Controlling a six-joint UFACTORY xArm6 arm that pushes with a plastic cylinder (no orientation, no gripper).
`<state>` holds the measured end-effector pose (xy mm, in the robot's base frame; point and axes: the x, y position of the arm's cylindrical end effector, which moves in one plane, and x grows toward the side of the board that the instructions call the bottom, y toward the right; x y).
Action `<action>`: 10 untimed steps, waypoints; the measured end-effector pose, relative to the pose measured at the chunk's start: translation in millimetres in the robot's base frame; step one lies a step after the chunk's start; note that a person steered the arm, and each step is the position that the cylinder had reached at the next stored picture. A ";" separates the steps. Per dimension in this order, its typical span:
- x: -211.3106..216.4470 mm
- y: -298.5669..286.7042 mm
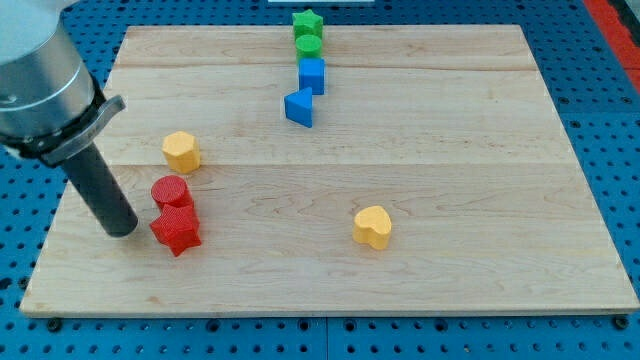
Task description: Slide the yellow heart to the top of yellow hexagon
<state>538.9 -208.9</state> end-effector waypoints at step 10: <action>-39.1 295.5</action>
<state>499.8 86.6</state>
